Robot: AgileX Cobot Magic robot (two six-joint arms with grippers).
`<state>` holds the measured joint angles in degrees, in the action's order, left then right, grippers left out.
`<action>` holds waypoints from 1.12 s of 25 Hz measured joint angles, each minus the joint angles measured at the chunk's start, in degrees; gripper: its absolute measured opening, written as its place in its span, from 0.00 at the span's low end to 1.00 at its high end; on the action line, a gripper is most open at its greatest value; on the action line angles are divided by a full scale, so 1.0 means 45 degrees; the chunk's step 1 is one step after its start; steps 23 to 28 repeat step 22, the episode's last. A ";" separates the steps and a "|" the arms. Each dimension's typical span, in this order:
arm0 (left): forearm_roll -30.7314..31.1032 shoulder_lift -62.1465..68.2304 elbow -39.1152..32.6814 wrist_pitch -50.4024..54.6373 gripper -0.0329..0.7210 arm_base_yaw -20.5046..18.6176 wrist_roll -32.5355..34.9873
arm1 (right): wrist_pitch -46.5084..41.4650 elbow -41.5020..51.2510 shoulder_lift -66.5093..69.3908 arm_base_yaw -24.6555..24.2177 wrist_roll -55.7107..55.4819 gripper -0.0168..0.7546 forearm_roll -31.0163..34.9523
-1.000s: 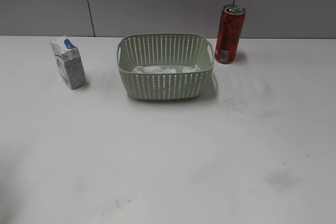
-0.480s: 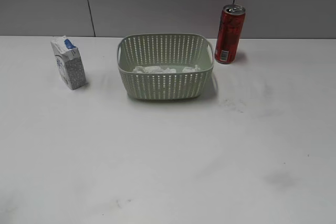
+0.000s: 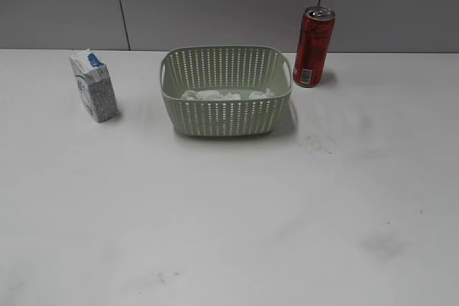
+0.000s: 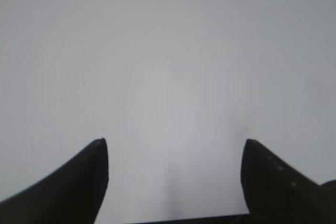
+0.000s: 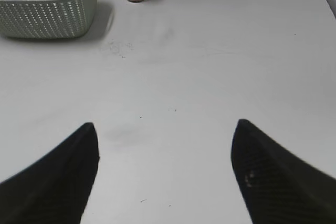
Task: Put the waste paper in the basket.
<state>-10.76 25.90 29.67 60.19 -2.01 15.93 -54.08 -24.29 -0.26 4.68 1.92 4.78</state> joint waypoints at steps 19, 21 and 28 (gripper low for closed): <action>0.0026 -0.5743 -0.0034 -0.0003 0.81 0.0000 -0.0110 | 0.0000 0.0000 0.0000 0.0000 -0.0006 0.79 0.0014; 0.0079 -0.5813 -0.0034 -0.0003 0.81 0.0000 -0.0225 | 0.0000 0.0012 0.0000 0.0000 -0.0006 0.79 0.0030; 0.0079 -0.5813 -0.0034 -0.0003 0.81 0.0000 -0.0264 | 0.0000 0.0012 0.0000 0.0000 -0.0006 0.79 0.0016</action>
